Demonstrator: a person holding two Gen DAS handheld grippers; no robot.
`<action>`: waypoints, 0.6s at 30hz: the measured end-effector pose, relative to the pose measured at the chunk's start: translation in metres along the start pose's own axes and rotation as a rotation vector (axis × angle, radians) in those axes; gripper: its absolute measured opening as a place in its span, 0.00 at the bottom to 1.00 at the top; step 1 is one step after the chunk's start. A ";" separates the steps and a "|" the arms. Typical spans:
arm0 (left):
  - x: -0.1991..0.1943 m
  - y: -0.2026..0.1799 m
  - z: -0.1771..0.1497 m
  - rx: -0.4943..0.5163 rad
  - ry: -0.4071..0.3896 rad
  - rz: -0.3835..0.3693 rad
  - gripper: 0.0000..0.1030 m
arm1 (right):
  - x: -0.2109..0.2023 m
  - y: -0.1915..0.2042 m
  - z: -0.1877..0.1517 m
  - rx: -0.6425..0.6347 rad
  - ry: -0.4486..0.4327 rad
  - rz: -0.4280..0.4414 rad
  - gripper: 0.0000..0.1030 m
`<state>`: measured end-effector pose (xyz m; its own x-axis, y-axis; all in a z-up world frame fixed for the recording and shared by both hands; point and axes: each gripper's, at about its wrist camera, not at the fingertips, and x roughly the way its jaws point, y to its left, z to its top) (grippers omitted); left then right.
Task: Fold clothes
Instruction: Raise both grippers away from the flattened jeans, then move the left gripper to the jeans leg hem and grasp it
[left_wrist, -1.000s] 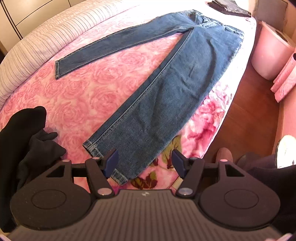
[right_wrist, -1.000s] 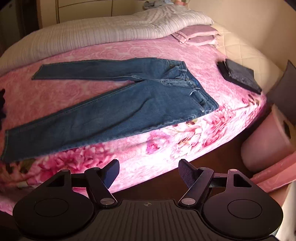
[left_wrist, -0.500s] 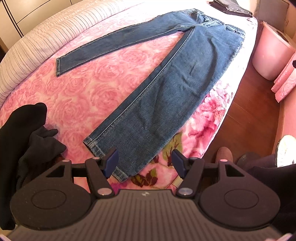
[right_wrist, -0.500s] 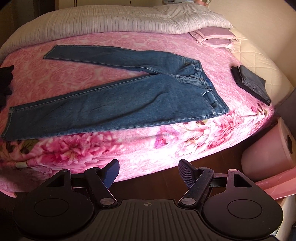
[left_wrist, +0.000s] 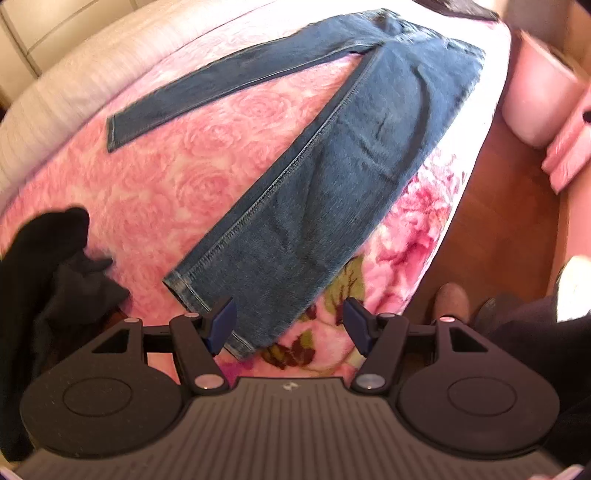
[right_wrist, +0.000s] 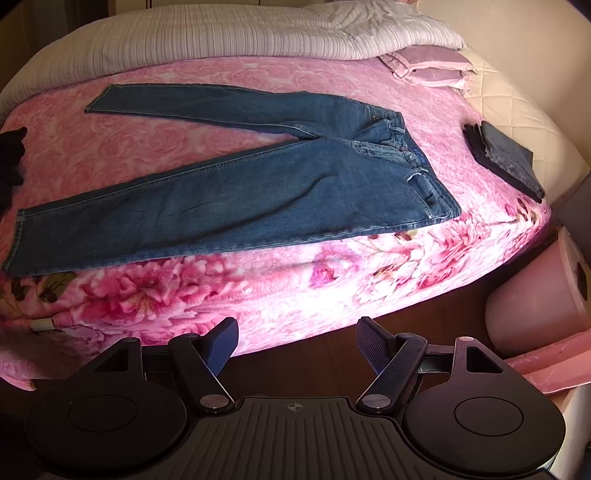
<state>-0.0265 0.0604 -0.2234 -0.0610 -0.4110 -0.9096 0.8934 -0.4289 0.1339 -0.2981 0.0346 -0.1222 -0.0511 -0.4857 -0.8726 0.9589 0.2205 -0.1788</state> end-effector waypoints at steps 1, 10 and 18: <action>0.003 -0.006 0.001 0.047 -0.009 0.010 0.58 | 0.001 0.000 0.000 0.000 0.003 0.002 0.72; 0.049 -0.086 0.011 0.455 -0.106 0.052 0.58 | 0.023 0.000 -0.002 -0.134 0.018 -0.002 0.72; 0.125 -0.142 0.050 0.530 -0.062 0.085 0.51 | 0.077 -0.031 0.032 -0.343 0.017 0.067 0.72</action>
<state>-0.1839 0.0294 -0.3366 -0.0385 -0.5017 -0.8642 0.5505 -0.7324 0.4007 -0.3226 -0.0363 -0.1694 0.0012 -0.4467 -0.8947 0.8109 0.5240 -0.2605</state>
